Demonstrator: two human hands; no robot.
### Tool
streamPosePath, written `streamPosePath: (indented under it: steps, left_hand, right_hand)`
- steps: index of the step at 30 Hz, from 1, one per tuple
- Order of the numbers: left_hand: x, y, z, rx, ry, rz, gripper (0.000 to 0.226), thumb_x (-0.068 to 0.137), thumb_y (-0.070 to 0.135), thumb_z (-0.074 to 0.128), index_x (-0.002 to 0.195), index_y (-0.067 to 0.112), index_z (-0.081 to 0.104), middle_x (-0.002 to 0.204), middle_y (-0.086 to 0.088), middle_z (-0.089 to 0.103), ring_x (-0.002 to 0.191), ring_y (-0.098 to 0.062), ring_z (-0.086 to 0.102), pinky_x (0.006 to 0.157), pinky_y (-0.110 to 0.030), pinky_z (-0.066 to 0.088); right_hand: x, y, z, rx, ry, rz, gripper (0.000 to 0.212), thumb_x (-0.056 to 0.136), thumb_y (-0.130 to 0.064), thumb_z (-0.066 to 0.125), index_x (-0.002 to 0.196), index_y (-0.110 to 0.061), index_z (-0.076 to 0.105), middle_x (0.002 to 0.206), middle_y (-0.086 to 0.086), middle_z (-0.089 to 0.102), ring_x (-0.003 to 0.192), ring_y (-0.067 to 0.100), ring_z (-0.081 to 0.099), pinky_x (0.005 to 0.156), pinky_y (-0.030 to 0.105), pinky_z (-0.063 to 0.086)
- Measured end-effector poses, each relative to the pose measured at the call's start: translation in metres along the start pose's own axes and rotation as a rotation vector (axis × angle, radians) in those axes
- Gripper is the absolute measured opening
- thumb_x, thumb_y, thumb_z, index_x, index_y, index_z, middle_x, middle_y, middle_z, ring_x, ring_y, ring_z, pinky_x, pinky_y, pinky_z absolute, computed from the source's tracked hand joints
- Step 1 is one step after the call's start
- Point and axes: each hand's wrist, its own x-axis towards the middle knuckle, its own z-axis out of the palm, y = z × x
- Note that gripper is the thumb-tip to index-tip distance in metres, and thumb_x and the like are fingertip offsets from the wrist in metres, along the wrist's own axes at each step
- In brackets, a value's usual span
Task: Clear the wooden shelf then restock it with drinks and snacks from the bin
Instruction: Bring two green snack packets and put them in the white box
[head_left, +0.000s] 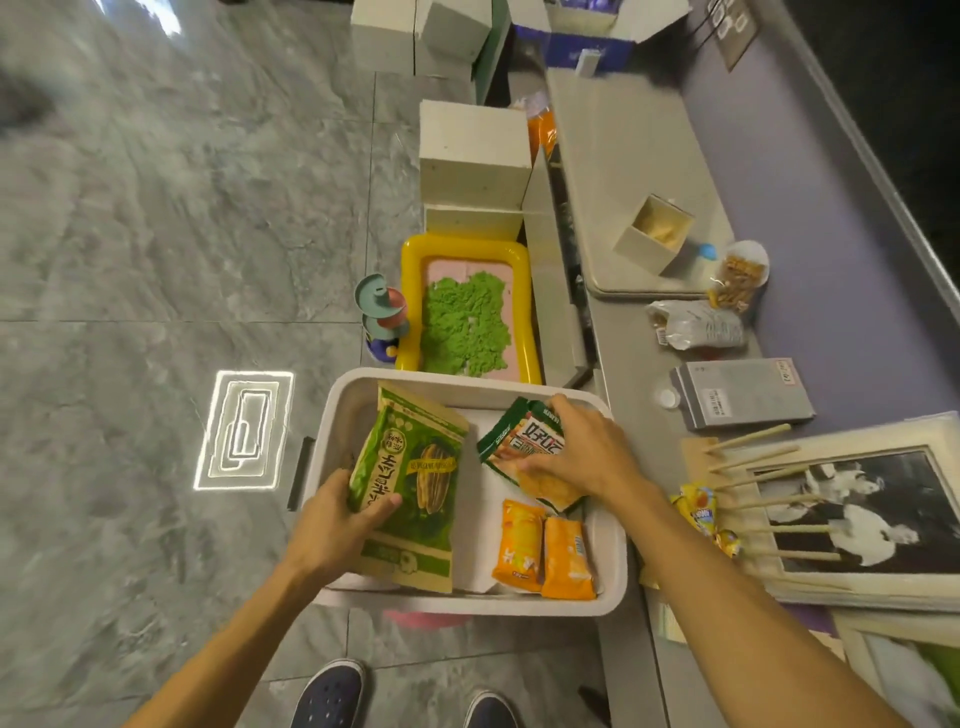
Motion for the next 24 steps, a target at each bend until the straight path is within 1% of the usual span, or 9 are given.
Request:
streamPosePath:
  steps: [2,6,8,11,14,16,19,22,24]
  left_hand:
    - [-0.013,0.019,-0.017,0.003,-0.011,0.028,0.035,0.089,0.044,0.08,0.109,0.025,0.059,0.102,0.004,0.076,0.082,-0.016,0.078,0.069,-0.038,0.066]
    - [-0.052,0.087,-0.061,-0.031,-0.01,0.125,0.029,0.091,0.039,0.077,0.11,0.025,0.06,0.101,0.003,0.077,0.077,-0.013,0.079,0.064,-0.034,0.066]
    - [-0.076,0.131,-0.088,-0.071,-0.002,0.161,0.032,0.091,0.04,0.078,0.114,0.023,0.062,0.102,0.002,0.078,0.078,-0.016,0.08,0.066,-0.039,0.067]
    - [-0.119,0.203,-0.132,-0.14,-0.002,0.215,0.039,0.089,0.042,0.08,0.119,0.023,0.064,0.105,-0.001,0.079,0.083,-0.02,0.08,0.071,-0.046,0.067]
    - [-0.169,0.277,-0.166,-0.228,-0.012,0.284,0.04,0.089,0.036,0.08,0.122,0.02,0.065,0.107,-0.005,0.079,0.086,-0.024,0.08,0.07,-0.044,0.067]
    - [-0.201,0.323,-0.182,-0.269,-0.006,0.34,0.039,0.087,0.036,0.081,0.119,0.018,0.067,0.106,-0.006,0.08,0.088,-0.025,0.08,0.069,-0.045,0.067]
    - [-0.243,0.384,-0.199,-0.296,-0.032,0.42,0.037,0.087,0.039,0.082,0.117,0.022,0.067,0.104,-0.002,0.08,0.089,-0.026,0.08,0.073,-0.052,0.066]
    - [-0.274,0.429,-0.208,-0.31,-0.095,0.519,0.051,0.081,0.05,0.087,0.12,0.023,0.067,0.108,-0.004,0.08,0.092,-0.029,0.08,0.079,-0.059,0.064]
    - [-0.29,0.455,-0.208,-0.308,-0.137,0.603,0.059,0.075,0.054,0.088,0.121,0.023,0.067,0.108,-0.002,0.08,0.094,-0.028,0.08,0.082,-0.059,0.064]
  right_hand:
    - [-0.013,-0.009,-0.027,0.036,0.035,0.006,0.08,0.065,-0.081,0.081,0.118,-0.028,0.053,0.115,-0.002,0.07,0.102,0.022,0.069,0.08,0.043,0.06]
    - [-0.052,-0.034,-0.101,0.219,0.14,0.054,0.085,0.056,-0.089,0.077,0.113,-0.03,0.057,0.104,-0.004,0.074,0.091,0.02,0.07,0.076,0.043,0.061]
    - [-0.078,-0.049,-0.149,0.351,0.216,0.095,0.08,0.055,-0.085,0.083,0.106,-0.029,0.058,0.097,-0.006,0.074,0.085,0.017,0.071,0.073,0.043,0.061]
    - [-0.123,-0.068,-0.227,0.583,0.319,0.163,0.081,0.053,-0.08,0.09,0.11,-0.027,0.065,0.095,-0.009,0.077,0.086,0.009,0.073,0.077,0.044,0.064]
    - [-0.176,-0.092,-0.306,0.746,0.402,0.189,0.075,0.058,-0.079,0.088,0.109,-0.029,0.066,0.098,-0.009,0.077,0.09,0.009,0.074,0.079,0.041,0.066]
    - [-0.212,-0.105,-0.355,0.801,0.457,0.197,0.059,0.066,-0.067,0.089,0.105,-0.029,0.065,0.097,-0.01,0.076,0.09,0.009,0.074,0.077,0.037,0.065]
    - [-0.26,-0.116,-0.41,0.846,0.548,0.228,0.056,0.067,-0.064,0.09,0.102,-0.025,0.071,0.093,-0.008,0.078,0.084,0.01,0.076,0.075,0.041,0.067]
    - [-0.302,-0.122,-0.446,0.931,0.6,0.261,0.05,0.071,-0.056,0.094,0.1,-0.021,0.074,0.088,-0.006,0.081,0.077,0.011,0.079,0.072,0.042,0.068]
    - [-0.328,-0.126,-0.461,0.975,0.654,0.281,0.048,0.072,-0.055,0.094,0.101,-0.022,0.075,0.09,-0.005,0.082,0.078,0.012,0.08,0.073,0.044,0.068]
